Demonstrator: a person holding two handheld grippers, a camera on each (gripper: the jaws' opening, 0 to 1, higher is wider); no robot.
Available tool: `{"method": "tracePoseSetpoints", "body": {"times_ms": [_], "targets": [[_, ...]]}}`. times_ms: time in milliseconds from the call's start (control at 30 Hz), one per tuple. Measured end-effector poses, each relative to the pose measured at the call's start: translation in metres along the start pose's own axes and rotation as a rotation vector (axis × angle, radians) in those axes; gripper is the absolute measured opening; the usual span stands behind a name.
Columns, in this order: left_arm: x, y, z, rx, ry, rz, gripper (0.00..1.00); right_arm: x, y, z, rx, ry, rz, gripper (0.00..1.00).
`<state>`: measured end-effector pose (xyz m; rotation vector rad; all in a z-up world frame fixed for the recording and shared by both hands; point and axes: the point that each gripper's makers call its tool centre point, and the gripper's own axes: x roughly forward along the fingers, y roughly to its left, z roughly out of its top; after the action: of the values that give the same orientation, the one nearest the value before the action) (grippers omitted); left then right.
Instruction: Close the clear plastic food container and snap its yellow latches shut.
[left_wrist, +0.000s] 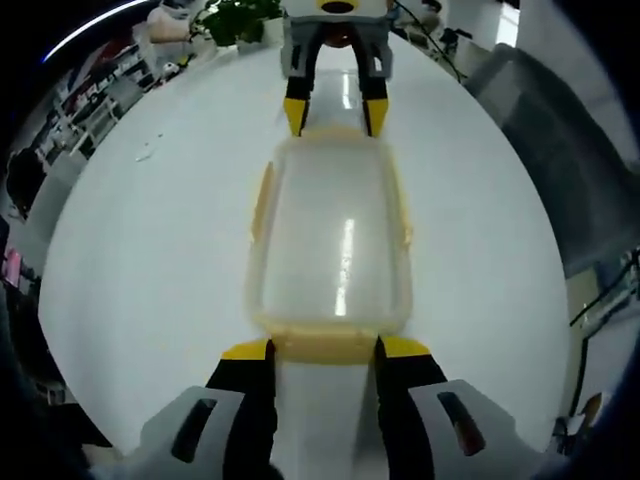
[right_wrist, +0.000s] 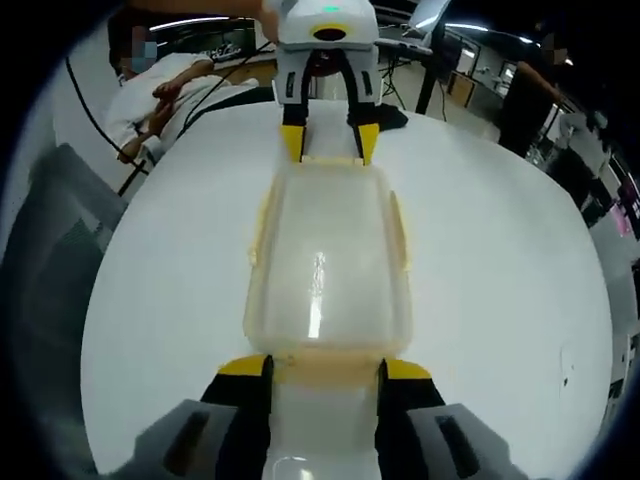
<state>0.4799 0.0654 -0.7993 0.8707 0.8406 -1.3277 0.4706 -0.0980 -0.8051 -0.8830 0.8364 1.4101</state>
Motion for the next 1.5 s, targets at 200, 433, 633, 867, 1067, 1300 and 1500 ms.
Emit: {"method": "tracePoseSetpoints", "body": {"times_ms": [200, 433, 633, 867, 1067, 1300, 1500], "targets": [[0.0, 0.0, 0.0, -0.01, 0.015, 0.001, 0.37, -0.001, 0.001, 0.001, -0.003, 0.011, 0.002, 0.37], [0.001, 0.0, 0.001, -0.031, 0.03, -0.003, 0.38, 0.0, 0.0, 0.001, 0.007, 0.049, 0.0, 0.38], [0.001, 0.0, 0.001, -0.028, 0.028, -0.002, 0.38, 0.0, 0.0, 0.001, 0.004, 0.049, 0.005, 0.36], [-0.001, 0.0, 0.0, -0.067, 0.047, 0.043, 0.36, -0.002, -0.001, 0.001, 0.004, 0.045, 0.001, 0.34], [-0.018, -0.008, 0.008, -0.063, 0.068, 0.039, 0.35, -0.009, 0.007, 0.003, 0.006, 0.036, 0.002, 0.34], [-0.037, -0.009, 0.013, -0.064, 0.067, 0.068, 0.35, -0.026, 0.007, 0.018, -0.02, 0.005, -0.025, 0.34], [-0.049, -0.013, 0.023, -0.062, 0.066, 0.084, 0.35, -0.042, 0.009, 0.022, -0.042, 0.0, -0.041, 0.34]]}}
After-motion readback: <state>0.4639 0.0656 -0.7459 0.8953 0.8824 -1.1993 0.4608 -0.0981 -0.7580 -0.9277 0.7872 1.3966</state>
